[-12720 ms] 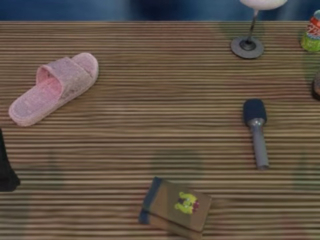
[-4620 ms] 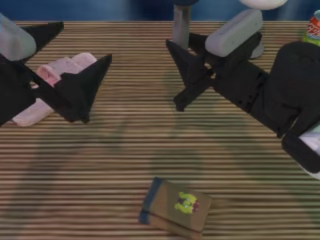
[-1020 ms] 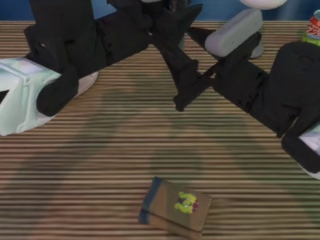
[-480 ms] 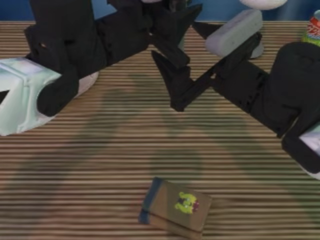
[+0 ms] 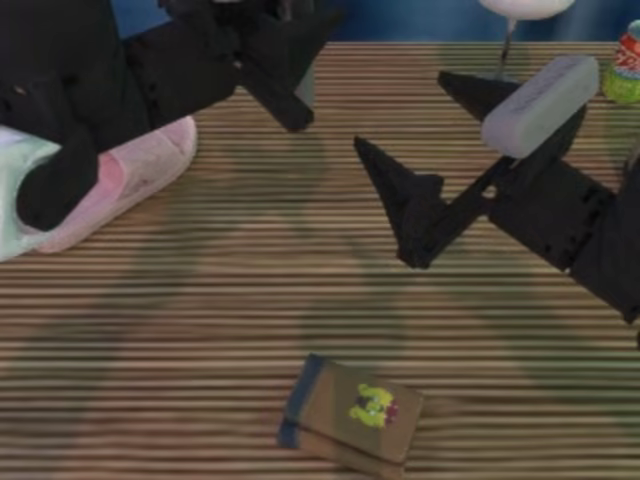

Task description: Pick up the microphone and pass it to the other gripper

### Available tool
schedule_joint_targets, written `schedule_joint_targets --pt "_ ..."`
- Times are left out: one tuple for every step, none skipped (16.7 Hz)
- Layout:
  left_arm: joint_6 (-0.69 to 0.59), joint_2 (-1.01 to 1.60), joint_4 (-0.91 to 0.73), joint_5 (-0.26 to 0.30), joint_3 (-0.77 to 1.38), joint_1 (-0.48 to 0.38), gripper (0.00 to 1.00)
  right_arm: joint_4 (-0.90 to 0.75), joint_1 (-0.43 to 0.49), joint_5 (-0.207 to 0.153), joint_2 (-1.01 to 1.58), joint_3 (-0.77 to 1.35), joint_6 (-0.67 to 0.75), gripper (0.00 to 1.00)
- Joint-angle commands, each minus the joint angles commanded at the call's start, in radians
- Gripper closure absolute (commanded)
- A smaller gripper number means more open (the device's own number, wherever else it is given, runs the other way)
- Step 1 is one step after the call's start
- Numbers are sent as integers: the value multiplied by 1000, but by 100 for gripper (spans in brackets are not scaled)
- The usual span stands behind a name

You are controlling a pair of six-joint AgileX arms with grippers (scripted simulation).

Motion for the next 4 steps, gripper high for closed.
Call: schedule_joint_targets --pt "3 -11 -1 18 -9 20 100 -2 -2 -8 -34 -32 0 0" --pt "5 -20 -1 31 -16 37 100 -3 -3 -14 -56 -55 0 0" --pt "6 -25 -2 39 -21 47 100 -3 -4 -18 -68 -66 0 0" --pt "6 -26 -2 41 -22 49 100 -4 -4 -19 -71 -69 0 0"
